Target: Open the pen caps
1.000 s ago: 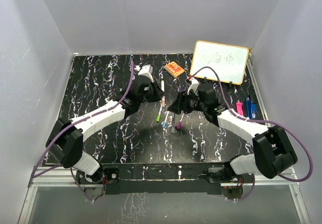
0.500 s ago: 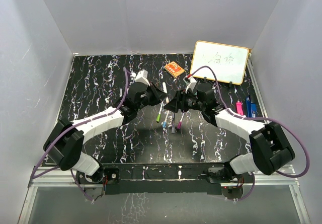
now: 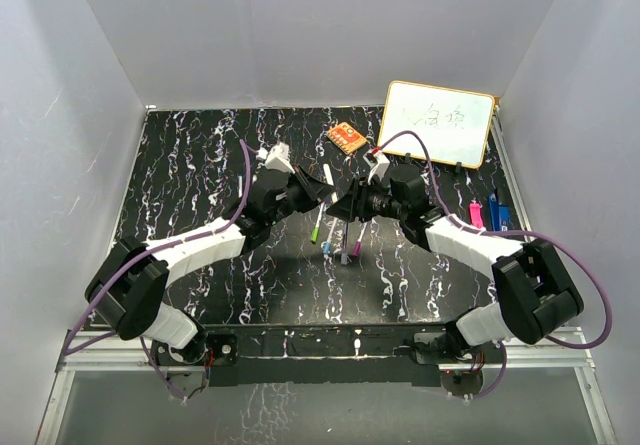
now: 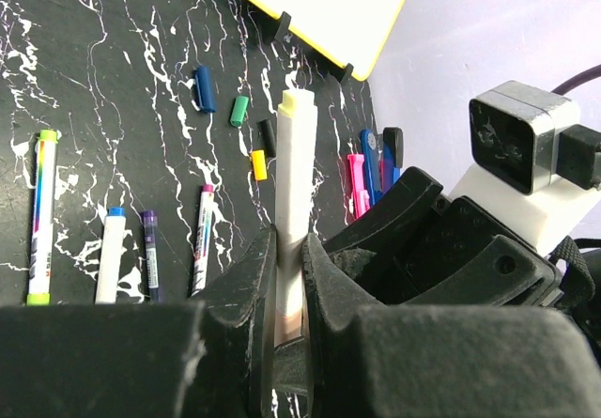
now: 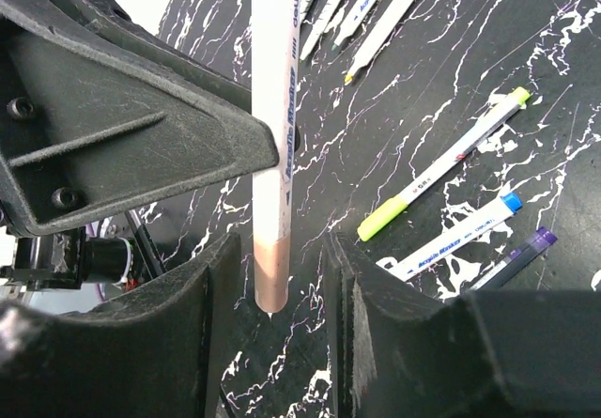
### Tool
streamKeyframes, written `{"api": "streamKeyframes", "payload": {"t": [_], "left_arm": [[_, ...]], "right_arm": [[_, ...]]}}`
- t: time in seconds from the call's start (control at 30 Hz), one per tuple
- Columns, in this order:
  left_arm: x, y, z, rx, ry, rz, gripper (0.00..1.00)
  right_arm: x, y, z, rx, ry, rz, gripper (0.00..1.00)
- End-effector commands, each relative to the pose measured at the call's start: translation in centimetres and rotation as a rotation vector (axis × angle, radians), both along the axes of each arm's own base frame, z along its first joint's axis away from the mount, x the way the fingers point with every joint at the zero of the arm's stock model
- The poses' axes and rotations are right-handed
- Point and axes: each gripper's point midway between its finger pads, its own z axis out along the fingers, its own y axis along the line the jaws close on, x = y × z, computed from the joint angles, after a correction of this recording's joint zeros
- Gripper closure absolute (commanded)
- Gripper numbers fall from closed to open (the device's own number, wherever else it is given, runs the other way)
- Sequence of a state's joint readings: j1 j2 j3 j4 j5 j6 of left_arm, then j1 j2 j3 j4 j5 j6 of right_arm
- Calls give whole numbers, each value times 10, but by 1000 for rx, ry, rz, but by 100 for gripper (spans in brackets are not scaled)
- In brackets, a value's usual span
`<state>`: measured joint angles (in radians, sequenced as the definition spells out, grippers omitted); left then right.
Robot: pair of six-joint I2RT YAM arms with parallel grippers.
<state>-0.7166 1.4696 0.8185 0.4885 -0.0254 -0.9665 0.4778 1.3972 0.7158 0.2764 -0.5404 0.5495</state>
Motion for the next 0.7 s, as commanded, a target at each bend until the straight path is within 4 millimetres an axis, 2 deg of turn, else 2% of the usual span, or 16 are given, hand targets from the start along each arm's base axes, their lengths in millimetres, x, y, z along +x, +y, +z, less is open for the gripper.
{"api": "streamKeyframes", "payload": {"t": [0.0, 0.27, 0.47, 0.53, 0.57, 0.63, 0.67], "left_arm": [[-3, -1, 33, -82, -66, -9, 100], [-3, -3, 33, -98, -64, -17, 100], [-3, -4, 33, -98, -67, -20, 100], [-3, -5, 32, -100, -71, -27, 100], [-4, -5, 30, -99, -72, -30, 94], [-5, -5, 29, -102, -72, -33, 71], [-5, -5, 28, -100, -71, -34, 64]], "right_arm": [[4, 8, 19, 48, -70, 25, 64], [4, 9, 21, 58, -72, 28, 80], [4, 9, 23, 60, -77, 25, 100], [5, 9, 22, 59, -73, 21, 100], [4, 8, 23, 60, -74, 21, 100], [4, 8, 23, 57, -75, 19, 100], [4, 8, 22, 55, -77, 21, 100]]}}
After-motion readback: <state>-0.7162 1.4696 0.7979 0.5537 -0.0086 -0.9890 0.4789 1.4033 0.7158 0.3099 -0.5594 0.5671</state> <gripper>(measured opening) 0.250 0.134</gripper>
